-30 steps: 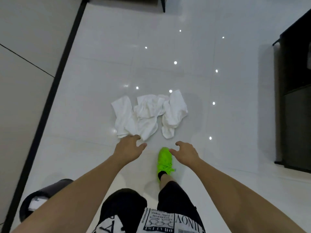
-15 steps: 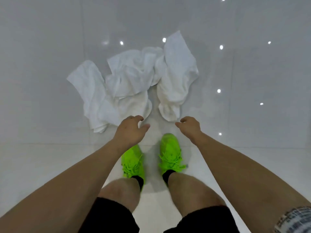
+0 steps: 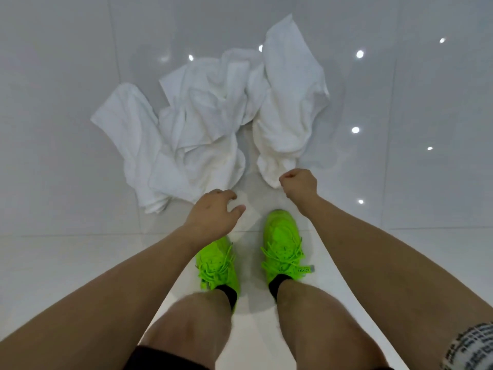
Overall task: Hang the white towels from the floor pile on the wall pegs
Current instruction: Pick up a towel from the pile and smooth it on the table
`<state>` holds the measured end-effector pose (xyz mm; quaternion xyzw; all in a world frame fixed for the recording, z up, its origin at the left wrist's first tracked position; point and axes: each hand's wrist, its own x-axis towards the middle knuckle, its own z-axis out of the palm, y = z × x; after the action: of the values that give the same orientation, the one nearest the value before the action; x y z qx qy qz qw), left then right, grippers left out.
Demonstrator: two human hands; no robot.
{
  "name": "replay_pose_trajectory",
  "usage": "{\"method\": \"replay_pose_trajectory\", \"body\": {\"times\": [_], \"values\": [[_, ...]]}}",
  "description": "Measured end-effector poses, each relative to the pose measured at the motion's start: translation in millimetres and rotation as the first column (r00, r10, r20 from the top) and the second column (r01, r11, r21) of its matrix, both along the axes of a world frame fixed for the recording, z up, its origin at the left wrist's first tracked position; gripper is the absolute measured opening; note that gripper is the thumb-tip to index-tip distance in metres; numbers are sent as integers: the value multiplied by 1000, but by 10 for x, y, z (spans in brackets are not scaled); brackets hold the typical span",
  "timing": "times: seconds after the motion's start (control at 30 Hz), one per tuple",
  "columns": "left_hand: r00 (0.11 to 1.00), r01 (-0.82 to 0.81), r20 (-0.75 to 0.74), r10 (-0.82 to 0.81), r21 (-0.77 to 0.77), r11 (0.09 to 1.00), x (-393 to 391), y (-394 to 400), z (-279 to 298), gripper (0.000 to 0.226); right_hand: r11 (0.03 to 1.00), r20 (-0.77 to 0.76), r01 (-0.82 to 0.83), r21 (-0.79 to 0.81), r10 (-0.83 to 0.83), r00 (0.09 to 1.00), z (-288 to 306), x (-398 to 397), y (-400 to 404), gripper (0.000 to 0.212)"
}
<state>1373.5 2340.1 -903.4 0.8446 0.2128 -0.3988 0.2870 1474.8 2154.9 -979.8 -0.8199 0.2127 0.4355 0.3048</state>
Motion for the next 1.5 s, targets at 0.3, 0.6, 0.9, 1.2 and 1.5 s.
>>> {"method": "replay_pose_trajectory", "body": {"times": [0.3,0.6,0.9,1.2,1.5], "values": [[997,-46,58,45,18,999,166,12,-172,43,764,222,-577,-289,640,736,-316,376,71,38],[999,-15,-30,15,-4,1000,115,-97,382,42,935,-49,-343,92,348,936,412,148,146,37],[999,-46,29,46,-1,999,329,-131,1597,39,953,-112,-150,262,184,977,1871,181,54,20],[993,-3,114,2,7,1000,863,-42,3443,41,905,-72,-119,409,162,984,4198,730,-128,14],[897,-320,206,392,-310,895,1510,137,5563,21,863,209,-142,485,43,977,6529,1050,-195,11]]}}
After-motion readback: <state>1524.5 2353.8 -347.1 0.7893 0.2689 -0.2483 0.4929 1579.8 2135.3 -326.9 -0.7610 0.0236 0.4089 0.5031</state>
